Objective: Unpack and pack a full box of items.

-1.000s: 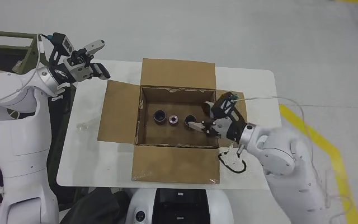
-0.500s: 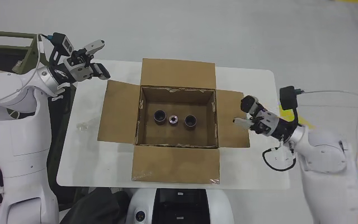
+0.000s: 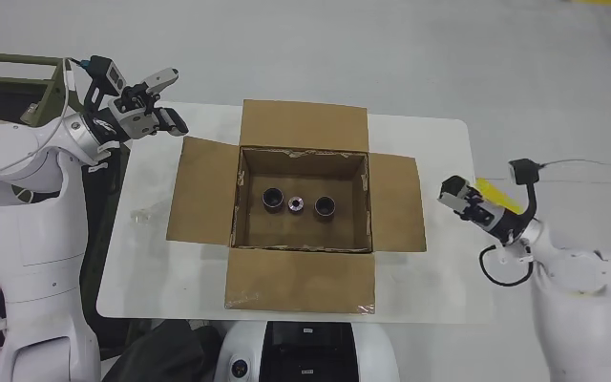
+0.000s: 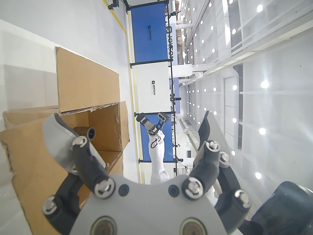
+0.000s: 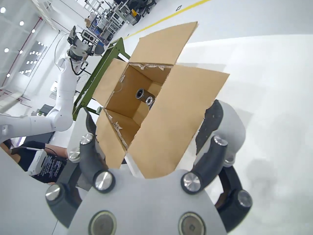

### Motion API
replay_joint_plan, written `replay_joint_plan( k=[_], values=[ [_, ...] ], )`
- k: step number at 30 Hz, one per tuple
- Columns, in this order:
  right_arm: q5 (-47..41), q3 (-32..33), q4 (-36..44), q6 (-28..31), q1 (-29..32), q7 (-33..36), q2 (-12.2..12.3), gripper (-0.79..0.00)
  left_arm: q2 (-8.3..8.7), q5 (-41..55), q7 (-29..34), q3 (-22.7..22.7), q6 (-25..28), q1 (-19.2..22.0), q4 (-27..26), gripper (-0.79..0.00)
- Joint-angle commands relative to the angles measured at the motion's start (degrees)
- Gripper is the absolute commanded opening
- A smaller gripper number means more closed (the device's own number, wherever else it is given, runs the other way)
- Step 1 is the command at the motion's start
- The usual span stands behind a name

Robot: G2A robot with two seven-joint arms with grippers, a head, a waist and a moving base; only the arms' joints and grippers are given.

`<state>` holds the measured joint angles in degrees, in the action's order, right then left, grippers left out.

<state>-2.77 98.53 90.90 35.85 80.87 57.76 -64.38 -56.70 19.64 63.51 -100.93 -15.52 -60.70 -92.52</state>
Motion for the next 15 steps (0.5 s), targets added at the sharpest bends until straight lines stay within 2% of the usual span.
replay_joint_plan(
  k=[1, 8, 15],
  values=[
    [-2.1, -0.8, -3.1, 0.1, -1.4, 1.5, 0.2, 0.000, 0.00, 0.0, 0.0, 0.0, 0.0, 0.0, 0.0, 0.000],
    [-6.3, -3.2, -12.4, -0.2, -6.2, 5.2, 0.7, 0.000, 0.00, 0.0, 0.0, 0.0, 0.0, 0.0, 0.0, 0.000],
    [-5.8, -5.7, -16.0, -0.1, -8.6, 5.9, 1.0, 0.000, 0.00, 0.0, 0.0, 0.0, 0.0, 0.0, 0.0, 0.000]
  ],
)
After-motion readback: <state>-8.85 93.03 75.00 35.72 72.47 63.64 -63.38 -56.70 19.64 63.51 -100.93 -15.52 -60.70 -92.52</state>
